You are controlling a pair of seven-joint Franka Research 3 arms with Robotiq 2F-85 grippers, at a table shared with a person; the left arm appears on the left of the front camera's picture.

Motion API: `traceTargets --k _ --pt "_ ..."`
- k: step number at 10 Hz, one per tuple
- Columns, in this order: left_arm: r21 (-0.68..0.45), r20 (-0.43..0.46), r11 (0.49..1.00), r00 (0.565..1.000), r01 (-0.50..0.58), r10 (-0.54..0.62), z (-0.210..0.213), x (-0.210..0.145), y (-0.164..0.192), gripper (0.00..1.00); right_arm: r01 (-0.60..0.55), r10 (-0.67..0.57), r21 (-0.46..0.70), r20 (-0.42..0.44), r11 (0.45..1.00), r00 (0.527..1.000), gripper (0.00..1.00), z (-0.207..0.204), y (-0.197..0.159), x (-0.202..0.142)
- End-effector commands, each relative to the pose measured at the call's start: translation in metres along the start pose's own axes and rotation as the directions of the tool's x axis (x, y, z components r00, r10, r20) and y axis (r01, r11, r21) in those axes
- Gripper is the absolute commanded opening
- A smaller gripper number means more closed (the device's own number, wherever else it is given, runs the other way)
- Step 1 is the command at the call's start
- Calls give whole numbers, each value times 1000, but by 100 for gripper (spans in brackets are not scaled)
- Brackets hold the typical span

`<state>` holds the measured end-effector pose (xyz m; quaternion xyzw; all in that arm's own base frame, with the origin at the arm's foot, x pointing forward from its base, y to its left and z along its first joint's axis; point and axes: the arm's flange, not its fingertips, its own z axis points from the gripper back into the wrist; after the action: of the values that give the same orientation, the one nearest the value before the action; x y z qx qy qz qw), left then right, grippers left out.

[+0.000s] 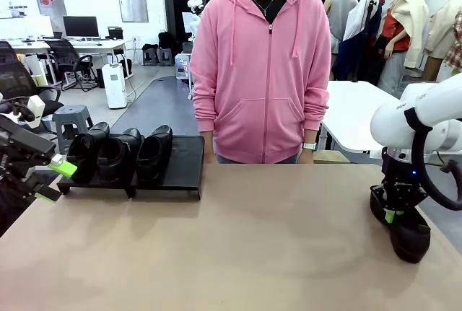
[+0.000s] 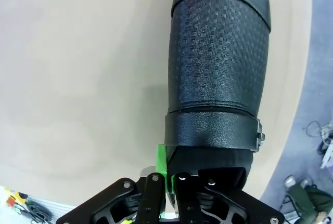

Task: Organize the shoes by placing them on the stand.
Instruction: Pick up one Shoe and place it in the middle of the table.

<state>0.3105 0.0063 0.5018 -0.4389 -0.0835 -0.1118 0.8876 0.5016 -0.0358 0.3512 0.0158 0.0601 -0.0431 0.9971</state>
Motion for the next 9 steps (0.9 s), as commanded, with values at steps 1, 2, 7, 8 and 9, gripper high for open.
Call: traceTargets --k 1,2,7,8,9 --pt "-25 11 999 1000 22 -21 1 1 0 100 14 -13 -16 41 1000 999 0 6 1 -2" --pt "-25 11 999 1000 22 -21 1 1 0 100 24 -23 -16 68 1000 997 0 12 1 -8" --pt "-25 11 999 1000 22 -21 1 1 0 100 -7 -8 37 402 999 916 0 121 16 -154" --pt "-25 11 999 1000 22 -21 1 1 0 100 5 -33 63 458 998 889 0 119 16 -166" --pt "-25 11 999 1000 22 -21 1 1 0 100 13 -57 90 501 996 864 0 112 9 -168"
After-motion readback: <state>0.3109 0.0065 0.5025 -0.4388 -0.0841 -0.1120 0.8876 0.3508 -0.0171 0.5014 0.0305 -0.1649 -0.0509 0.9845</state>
